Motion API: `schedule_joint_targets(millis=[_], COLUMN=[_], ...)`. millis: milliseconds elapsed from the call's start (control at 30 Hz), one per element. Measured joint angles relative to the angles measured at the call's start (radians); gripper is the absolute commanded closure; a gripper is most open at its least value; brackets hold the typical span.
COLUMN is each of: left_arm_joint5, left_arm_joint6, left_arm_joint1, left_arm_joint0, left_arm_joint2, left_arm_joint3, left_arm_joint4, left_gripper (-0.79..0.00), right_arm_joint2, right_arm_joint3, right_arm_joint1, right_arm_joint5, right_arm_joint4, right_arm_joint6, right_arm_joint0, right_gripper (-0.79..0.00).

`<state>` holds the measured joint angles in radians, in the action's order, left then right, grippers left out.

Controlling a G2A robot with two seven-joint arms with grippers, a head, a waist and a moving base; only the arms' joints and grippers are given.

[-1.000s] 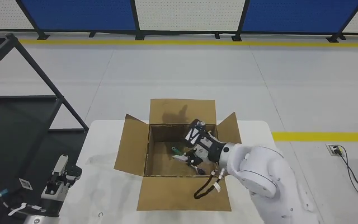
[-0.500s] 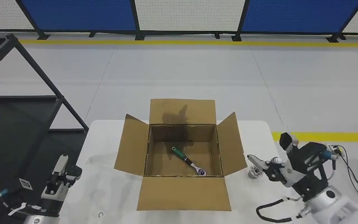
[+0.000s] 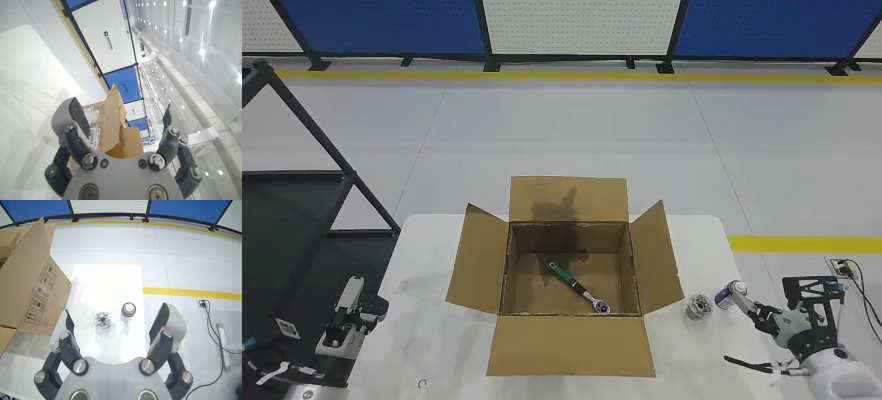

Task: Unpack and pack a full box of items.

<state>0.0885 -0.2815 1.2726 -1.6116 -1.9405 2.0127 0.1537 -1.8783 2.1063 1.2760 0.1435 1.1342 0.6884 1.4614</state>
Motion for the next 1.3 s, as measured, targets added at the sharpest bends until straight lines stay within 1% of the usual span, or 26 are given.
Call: schedule_joint_targets(millis=[233,267,333,500,667,900,933,1033,1067,1100,1167,1200,1233,1267,1300], left_arm_joint5=[0.0,0.0,0.0,0.0,0.0,0.0,0.0,0.0,0.0,0.0,0.0,0.0,0.0,0.0,0.0], left_arm_joint6=[0.0,0.0,0.0,0.0,0.0,0.0,0.0,0.0,0.0,0.0,0.0,0.0,0.0,0.0,0.0], left_arm_joint1=[0.0,0.0,0.0,0.0,0.0,0.0,0.0,0.0,0.0,0.0,0.0,0.0,0.0,0.0,0.0], left_arm_joint0=[0.0,0.0,0.0,0.0,0.0,0.0,0.0,0.0,0.0,0.0,0.0,0.0,0.0,0.0,0.0], left_arm_joint2=[0.0,0.0,0.0,0.0,0.0,0.0,0.0,0.0,0.0,0.0,0.0,0.0,0.0,0.0,0.0], left_arm_joint3=[0.0,0.0,0.0,0.0,0.0,0.0,0.0,0.0,0.0,0.0,0.0,0.0,0.0,0.0,0.0], left_arm_joint4=[0.0,0.0,0.0,0.0,0.0,0.0,0.0,0.0,0.0,0.0,0.0,0.0,0.0,0.0,0.0], left_gripper=[-0.785,-0.785,-0.785,-0.785,-0.785,-0.785,-0.785,-0.785,-0.785,-0.785,-0.785,-0.785,-0.785,-0.785,-0.785], right_arm_joint2=[0.002,0.012,0.031,0.07,0.091,0.1,0.1,0.106,0.109,0.111,0.115,0.117,0.119,0.122,0.124], right_arm_joint3=[-0.002,-0.018,-0.074,-0.256,-0.419,-0.56,-0.573,-0.607,-0.618,-0.627,-0.648,-0.657,-0.663,-0.671,-0.675], right_arm_joint1=[0.0,-0.001,-0.004,-0.013,-0.02,-0.03,-0.031,-0.034,-0.036,-0.036,-0.039,-0.04,-0.041,-0.042,-0.043], right_arm_joint5=[0.003,0.017,0.035,0.04,0.051,0.073,0.075,0.077,0.078,0.079,0.079,0.08,0.08,0.08,0.081], right_arm_joint4=[-0.002,-0.003,-0.001,0.008,0.018,0.02,0.02,0.016,0.014,0.012,0.009,0.009,0.008,0.007,0.006], right_arm_joint6=[-0.002,-0.005,0.002,0.043,0.034,0.0,-0.003,-0.011,-0.013,-0.014,-0.015,-0.016,-0.016,-0.017,-0.018], right_arm_joint0=[0.0,-0.006,-0.036,-0.142,-0.226,-0.289,-0.295,-0.311,-0.316,-0.321,-0.333,-0.338,-0.343,-0.348,-0.351], right_gripper=[-0.785,-0.785,-0.785,-0.785,-0.785,-0.785,-0.739,-0.68,-0.619,-0.529,-0.376,-0.348,-0.296,-0.262,-0.185])
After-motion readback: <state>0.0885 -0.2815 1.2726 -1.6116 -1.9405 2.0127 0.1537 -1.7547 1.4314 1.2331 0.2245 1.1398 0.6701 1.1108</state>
